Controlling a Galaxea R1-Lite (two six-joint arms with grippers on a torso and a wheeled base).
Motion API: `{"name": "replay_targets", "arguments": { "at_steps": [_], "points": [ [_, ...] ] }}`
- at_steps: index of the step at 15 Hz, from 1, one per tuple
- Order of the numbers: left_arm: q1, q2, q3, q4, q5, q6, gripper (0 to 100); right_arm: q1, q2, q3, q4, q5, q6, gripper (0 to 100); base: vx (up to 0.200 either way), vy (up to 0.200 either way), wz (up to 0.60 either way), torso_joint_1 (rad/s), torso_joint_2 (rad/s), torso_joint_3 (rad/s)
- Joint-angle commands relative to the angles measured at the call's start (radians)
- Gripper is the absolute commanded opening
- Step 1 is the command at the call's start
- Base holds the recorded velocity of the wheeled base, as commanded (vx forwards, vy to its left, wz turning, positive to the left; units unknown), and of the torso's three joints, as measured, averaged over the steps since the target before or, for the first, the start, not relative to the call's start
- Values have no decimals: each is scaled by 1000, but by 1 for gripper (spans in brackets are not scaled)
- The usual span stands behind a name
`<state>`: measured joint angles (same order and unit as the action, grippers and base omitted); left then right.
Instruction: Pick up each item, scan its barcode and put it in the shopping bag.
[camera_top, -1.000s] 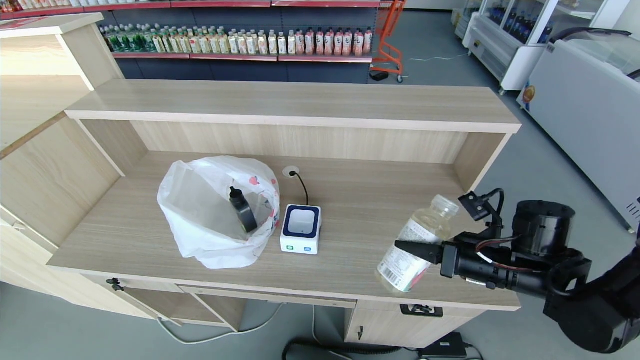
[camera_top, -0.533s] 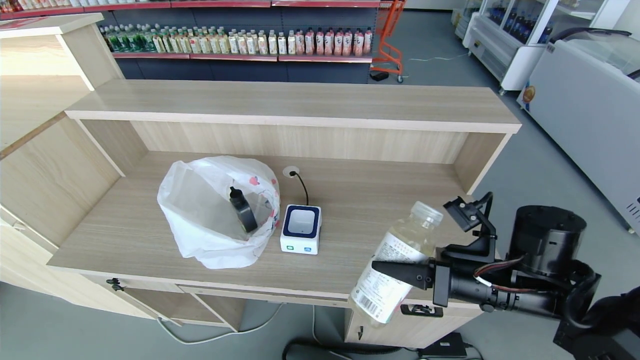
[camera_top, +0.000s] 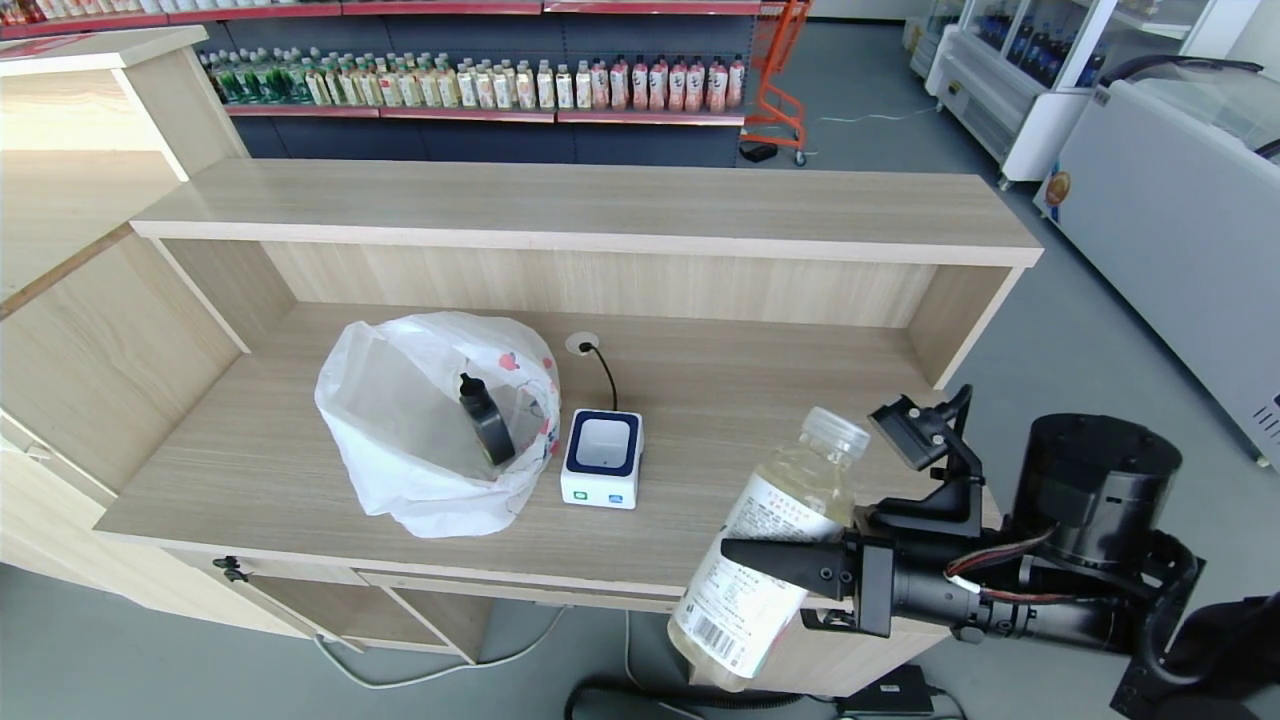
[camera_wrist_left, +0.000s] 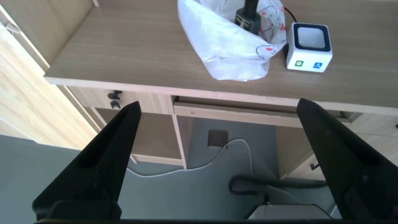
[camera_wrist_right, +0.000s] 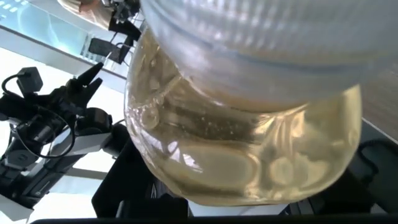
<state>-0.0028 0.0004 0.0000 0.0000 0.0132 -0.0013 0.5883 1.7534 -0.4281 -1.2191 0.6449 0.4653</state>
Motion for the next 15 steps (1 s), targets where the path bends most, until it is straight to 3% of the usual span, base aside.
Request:
{"name": "replay_targets", "arguments": {
  "at_steps": [1,6,15],
  "points": [
    [0,0,0,0,1,0,100,2,-2,0,-7,2,-1,0,0,0,0,0,0,0],
    [0,0,0,0,1,0,100,5,66,5,-174,13,-7,0,0,0,0,0,0,0],
    [0,0,0,0,1,0,100,7,109,29,-278,70,-24,0,0,0,0,0,0,0]
  ]
}}
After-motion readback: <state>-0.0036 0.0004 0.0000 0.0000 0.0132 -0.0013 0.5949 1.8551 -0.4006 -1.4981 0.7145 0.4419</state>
